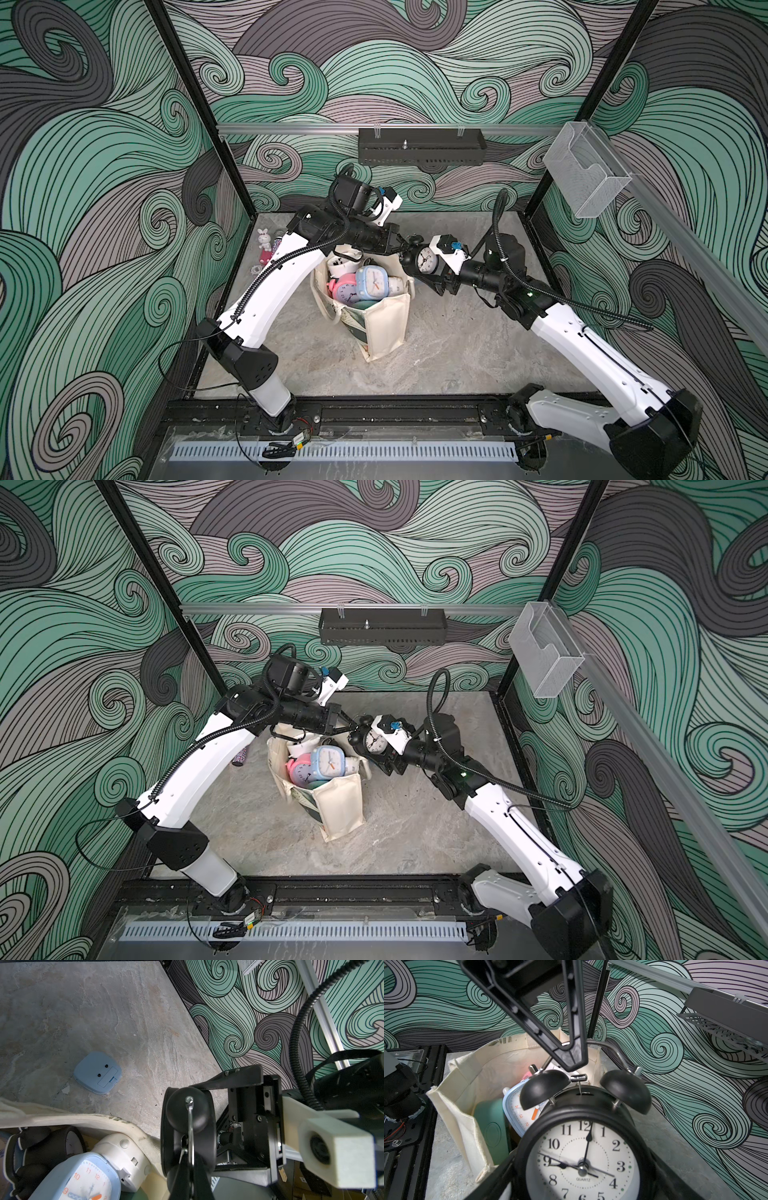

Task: Put the alarm clock into the canvas bag
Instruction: Place the alarm at the canvas bag.

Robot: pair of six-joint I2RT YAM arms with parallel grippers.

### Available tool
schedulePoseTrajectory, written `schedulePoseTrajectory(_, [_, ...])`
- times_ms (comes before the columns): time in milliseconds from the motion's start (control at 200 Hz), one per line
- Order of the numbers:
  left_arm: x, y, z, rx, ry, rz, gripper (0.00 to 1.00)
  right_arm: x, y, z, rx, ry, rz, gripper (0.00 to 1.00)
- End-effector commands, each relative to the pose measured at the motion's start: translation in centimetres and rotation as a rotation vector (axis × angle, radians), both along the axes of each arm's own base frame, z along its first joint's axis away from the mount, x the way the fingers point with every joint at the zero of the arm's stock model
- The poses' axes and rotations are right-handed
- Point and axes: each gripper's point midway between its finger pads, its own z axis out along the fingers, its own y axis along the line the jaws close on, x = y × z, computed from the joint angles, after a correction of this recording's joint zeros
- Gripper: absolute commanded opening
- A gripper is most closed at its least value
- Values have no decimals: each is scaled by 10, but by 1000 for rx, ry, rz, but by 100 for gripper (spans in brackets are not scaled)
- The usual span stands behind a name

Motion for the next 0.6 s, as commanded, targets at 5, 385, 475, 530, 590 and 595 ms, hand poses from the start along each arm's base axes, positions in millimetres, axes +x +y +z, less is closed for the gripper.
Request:
schedulePoseTrajectory(5, [2, 3, 11, -18, -36, 38, 0, -1, 1, 24, 57, -64, 8, 71])
schedulePoseTrajectory(385, [12, 32, 37, -6, -156, 221, 0, -4, -5, 30, 139, -20, -46, 100])
schedulePoseTrajectory(475, [16, 44, 43, 10, -184, 276, 0, -7, -8, 31, 156, -11, -59, 100])
schedulePoseTrajectory(530, [18, 54, 48, 30, -208, 322, 0, -8, -9, 31, 165, -1, -64, 100])
schedulePoseTrajectory(590, [19, 65, 53, 46, -227, 365, 0, -10, -11, 31, 173, 10, -71, 100])
schedulePoseTrajectory(595, [19, 66, 53, 47, -228, 369, 0, -10, -12, 31, 174, 10, -72, 100])
